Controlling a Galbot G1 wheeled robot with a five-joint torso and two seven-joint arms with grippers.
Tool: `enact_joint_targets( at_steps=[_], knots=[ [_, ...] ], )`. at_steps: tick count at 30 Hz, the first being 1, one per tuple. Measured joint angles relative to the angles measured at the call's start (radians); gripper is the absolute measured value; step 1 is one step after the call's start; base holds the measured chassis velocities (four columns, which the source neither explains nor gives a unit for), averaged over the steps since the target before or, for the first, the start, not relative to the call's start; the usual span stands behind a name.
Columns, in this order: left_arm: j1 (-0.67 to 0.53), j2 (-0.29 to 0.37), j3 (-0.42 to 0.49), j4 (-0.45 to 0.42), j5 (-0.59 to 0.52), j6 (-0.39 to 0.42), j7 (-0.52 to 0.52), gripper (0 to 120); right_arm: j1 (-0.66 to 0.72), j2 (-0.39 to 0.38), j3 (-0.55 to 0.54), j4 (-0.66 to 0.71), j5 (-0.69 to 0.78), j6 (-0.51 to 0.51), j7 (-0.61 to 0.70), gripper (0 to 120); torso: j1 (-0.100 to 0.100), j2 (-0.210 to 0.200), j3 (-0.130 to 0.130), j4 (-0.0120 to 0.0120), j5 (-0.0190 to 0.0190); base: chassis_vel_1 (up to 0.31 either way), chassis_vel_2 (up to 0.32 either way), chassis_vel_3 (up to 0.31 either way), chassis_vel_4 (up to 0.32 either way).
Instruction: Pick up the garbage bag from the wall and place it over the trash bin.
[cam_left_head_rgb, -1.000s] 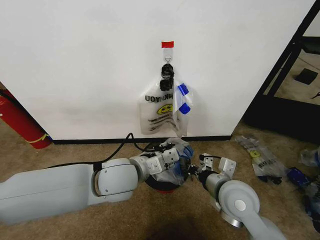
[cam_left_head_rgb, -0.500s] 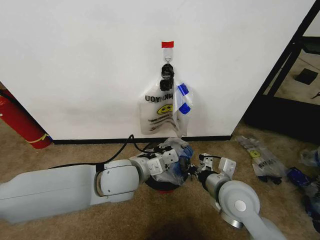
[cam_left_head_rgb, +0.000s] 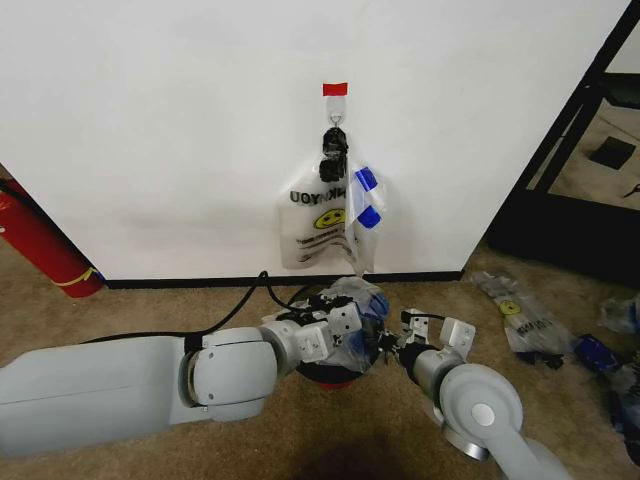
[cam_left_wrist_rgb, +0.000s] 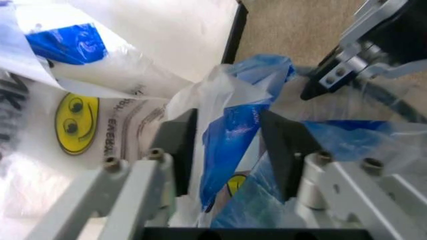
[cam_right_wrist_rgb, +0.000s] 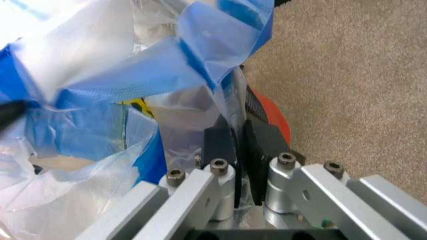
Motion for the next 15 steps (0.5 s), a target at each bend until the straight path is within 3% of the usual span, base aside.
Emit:
enact_joint_targets(
  at_steps=[2, 5, 7, 15],
  knots=[
    [-0.001, -0.005, 0.001, 0.015, -0.002, 0.000, 0.010, 51, -0.006, 0.000, 0.001, 0.005, 0.000, 0.000, 0.000, 0, 0.000, 0.000, 0.000, 0.0001, -0.0001, 0.000, 0.000, 0.000, 0.000],
    [-0.002, -0.007, 0.000, 0.023, -0.005, 0.000, 0.017, 54, -0.010, -0.001, 0.001, 0.008, 0.000, 0.001, 0.000, 0, 0.000, 0.000, 0.000, 0.0001, -0.0001, 0.000, 0.000, 0.000, 0.000],
    [-0.006, -0.010, -0.003, 0.030, -0.019, 0.003, 0.029, 41, -0.014, -0.003, 0.002, 0.014, 0.000, 0.001, 0.002, 0, 0.000, 0.000, 0.000, 0.0000, 0.0000, 0.000, 0.000, 0.000, 0.000],
    [-0.006, -0.012, -0.005, 0.031, -0.032, 0.003, 0.030, 15, -0.009, -0.007, 0.002, 0.016, 0.002, 0.001, 0.006, 0, 0.000, 0.000, 0.000, 0.0000, 0.0000, 0.000, 0.000, 0.000, 0.000]
  ],
)
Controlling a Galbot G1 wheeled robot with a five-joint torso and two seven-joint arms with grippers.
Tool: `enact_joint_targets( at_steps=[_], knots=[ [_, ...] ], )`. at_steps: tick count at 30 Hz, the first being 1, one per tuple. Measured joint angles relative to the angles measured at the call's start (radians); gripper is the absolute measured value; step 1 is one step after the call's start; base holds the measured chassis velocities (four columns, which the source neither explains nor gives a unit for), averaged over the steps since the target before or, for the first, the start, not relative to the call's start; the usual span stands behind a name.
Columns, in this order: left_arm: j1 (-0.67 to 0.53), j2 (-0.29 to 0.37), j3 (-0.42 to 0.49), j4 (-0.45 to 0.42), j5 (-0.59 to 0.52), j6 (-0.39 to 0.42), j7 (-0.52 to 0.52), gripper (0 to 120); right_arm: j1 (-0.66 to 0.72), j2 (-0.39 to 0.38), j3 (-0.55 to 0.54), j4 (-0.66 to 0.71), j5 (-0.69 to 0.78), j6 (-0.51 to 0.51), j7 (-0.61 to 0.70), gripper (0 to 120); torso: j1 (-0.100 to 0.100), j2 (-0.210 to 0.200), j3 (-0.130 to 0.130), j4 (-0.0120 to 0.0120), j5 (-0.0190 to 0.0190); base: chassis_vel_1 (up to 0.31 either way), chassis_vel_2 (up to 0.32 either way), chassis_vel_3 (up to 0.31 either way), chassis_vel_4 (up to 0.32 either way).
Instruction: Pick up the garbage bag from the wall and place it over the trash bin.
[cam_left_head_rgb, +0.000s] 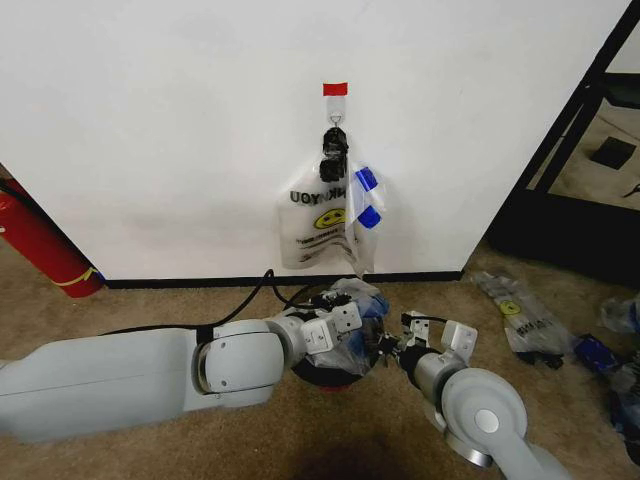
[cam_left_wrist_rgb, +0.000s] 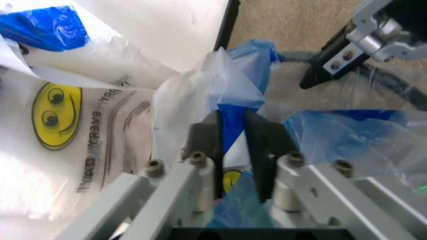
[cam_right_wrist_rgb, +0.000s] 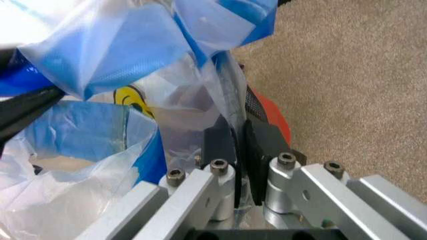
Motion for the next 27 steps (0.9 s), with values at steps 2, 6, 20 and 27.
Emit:
enact_joint_targets(
  at_steps=[2, 6, 20, 27],
  knots=[
    [0.004, 0.002, 0.000, 0.001, -0.002, 0.000, -0.003, 5, 0.001, 0.000, -0.001, 0.000, 0.000, 0.000, 0.001, 0, 0.000, 0.000, 0.000, 0.0001, -0.0001, 0.000, 0.000, 0.000, 0.000],
    [0.008, -0.002, -0.004, 0.007, -0.004, -0.001, -0.013, 0, 0.001, 0.001, -0.001, 0.001, 0.001, 0.000, 0.001, 0, 0.000, 0.000, 0.000, 0.0001, 0.0000, 0.000, 0.000, 0.000, 0.000],
    [0.031, -0.097, -0.116, 0.119, -0.150, -0.002, -0.177, 0, -0.042, 0.001, -0.013, 0.012, -0.078, 0.000, -0.058, 0, 0.000, 0.000, 0.000, -0.0001, 0.0001, 0.000, 0.000, 0.000, 0.000],
    [0.024, -0.118, -0.120, 0.186, -0.167, -0.002, -0.174, 0, -0.067, -0.010, -0.019, 0.028, -0.128, -0.004, -0.099, 0, 0.000, 0.000, 0.000, 0.0000, 0.0000, 0.000, 0.000, 0.000, 0.000]
  ],
)
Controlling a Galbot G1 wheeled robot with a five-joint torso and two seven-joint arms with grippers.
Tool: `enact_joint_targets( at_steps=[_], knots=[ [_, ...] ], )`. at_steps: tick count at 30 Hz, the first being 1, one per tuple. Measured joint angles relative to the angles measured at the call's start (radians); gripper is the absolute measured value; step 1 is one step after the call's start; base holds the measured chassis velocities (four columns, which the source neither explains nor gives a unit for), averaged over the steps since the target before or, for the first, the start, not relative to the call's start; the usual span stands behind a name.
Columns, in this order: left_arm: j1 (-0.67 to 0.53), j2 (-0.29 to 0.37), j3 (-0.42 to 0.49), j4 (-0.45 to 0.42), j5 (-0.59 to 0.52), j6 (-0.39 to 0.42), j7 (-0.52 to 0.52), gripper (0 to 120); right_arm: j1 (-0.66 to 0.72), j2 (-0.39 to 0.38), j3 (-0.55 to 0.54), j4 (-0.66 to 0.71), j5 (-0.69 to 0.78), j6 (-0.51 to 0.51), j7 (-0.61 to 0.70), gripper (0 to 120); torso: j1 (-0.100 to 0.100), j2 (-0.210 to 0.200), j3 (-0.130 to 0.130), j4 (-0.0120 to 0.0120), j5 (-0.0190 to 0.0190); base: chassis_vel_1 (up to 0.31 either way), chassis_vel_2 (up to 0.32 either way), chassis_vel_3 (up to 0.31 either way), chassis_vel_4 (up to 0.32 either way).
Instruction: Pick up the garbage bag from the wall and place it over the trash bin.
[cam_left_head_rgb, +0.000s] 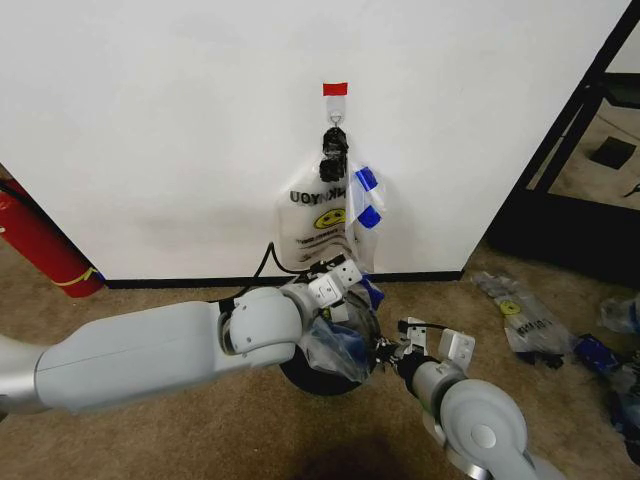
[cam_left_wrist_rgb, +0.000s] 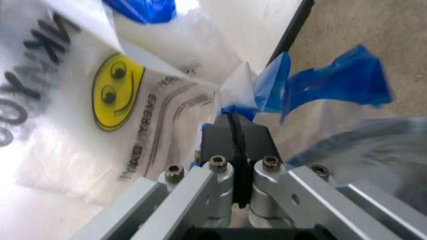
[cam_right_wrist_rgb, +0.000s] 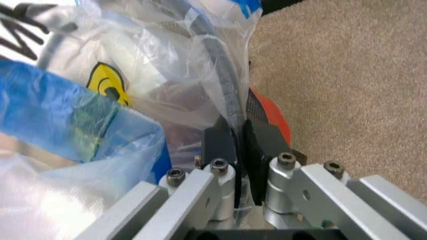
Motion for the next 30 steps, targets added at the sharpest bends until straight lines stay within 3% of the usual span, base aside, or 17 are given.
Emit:
enact_joint_targets(
  at_steps=[11, 30],
  knots=[
    [-0.004, 0.066, -0.009, 0.062, -0.033, 0.000, 0.048, 0, -0.051, -0.017, 0.010, 0.033, -0.070, 0.008, -0.069, 0, 0.000, 0.000, 0.000, 0.0000, -0.0001, 0.000, 0.000, 0.000, 0.000],
    [0.079, 0.215, -0.107, 0.056, -0.079, 0.000, 0.115, 0, -0.098, -0.045, 0.029, 0.060, -0.187, 0.087, -0.242, 0, 0.000, 0.000, 0.000, 0.0000, -0.0001, 0.000, 0.000, 0.000, 0.000]
  ],
)
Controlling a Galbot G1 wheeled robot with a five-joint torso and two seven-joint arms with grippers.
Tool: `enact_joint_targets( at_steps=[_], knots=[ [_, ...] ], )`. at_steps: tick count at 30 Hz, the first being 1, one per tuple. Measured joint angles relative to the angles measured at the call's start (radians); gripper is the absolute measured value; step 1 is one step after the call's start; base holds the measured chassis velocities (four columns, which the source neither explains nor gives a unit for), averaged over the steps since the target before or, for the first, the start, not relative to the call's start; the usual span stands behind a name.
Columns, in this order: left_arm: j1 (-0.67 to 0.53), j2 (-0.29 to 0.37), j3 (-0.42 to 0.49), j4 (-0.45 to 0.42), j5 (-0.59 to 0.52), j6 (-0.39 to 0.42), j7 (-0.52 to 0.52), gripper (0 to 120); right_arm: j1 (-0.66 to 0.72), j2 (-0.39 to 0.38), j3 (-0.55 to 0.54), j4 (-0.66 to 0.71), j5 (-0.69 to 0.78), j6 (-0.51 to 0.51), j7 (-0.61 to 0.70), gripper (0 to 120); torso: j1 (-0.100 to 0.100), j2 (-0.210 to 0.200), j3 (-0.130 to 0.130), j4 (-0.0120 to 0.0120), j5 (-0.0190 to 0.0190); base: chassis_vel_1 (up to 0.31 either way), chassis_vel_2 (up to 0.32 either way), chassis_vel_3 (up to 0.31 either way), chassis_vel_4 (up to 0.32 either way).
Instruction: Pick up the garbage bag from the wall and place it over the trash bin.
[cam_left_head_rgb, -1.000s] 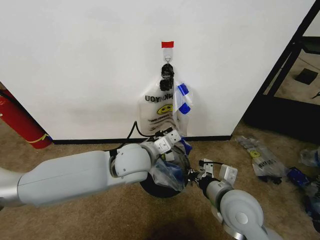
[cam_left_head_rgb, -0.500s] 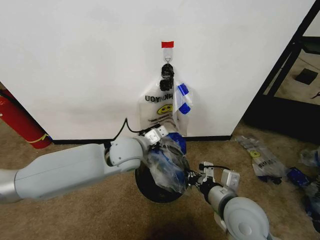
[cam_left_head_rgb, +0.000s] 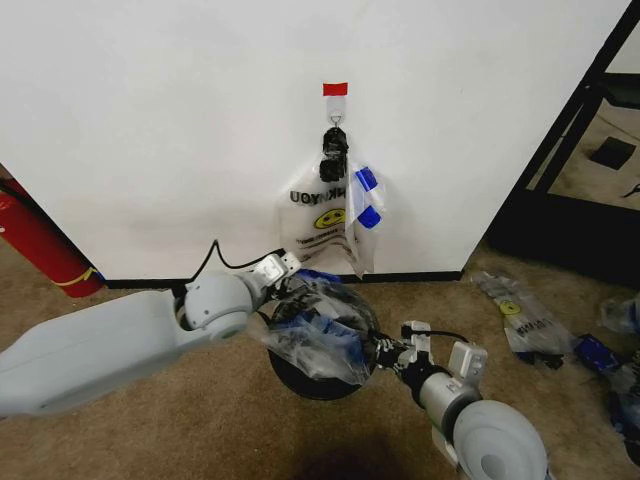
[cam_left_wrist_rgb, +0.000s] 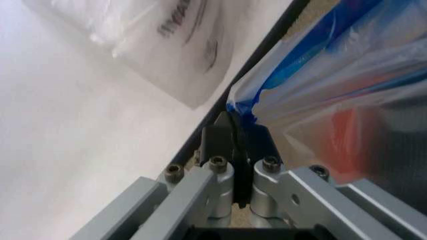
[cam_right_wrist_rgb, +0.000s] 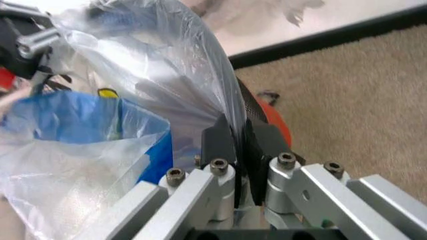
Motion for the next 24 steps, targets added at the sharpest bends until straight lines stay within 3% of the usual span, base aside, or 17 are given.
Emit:
enact_joint_targets(
  at_steps=[8, 17, 21, 24],
  knots=[
    [0.024, 0.051, -0.039, -0.015, -0.030, 0.000, 0.037, 0, 0.004, -0.006, 0.008, 0.011, -0.011, 0.041, -0.024, 0, 0.000, 0.000, 0.000, 0.0000, 0.0001, 0.000, 0.000, 0.000, 0.000],
    [0.182, 0.117, -0.211, -0.062, -0.098, -0.002, 0.059, 0, 0.009, -0.004, 0.021, -0.011, 0.027, 0.093, -0.029, 0, 0.000, 0.000, 0.000, 0.0000, 0.0001, 0.000, 0.000, 0.000, 0.000],
    [0.271, 0.118, -0.288, -0.086, -0.131, -0.001, 0.005, 0, 0.014, 0.000, 0.013, -0.011, 0.044, 0.094, -0.026, 0, 0.000, 0.000, 0.000, 0.0002, -0.0001, 0.000, 0.000, 0.000, 0.000],
    [0.304, 0.111, -0.327, -0.093, -0.157, 0.000, -0.029, 8, 0.015, 0.005, 0.009, -0.012, 0.049, 0.095, -0.023, 0, 0.000, 0.000, 0.000, 0.0001, 0.0000, 0.000, 0.000, 0.000, 0.000]
  ],
)
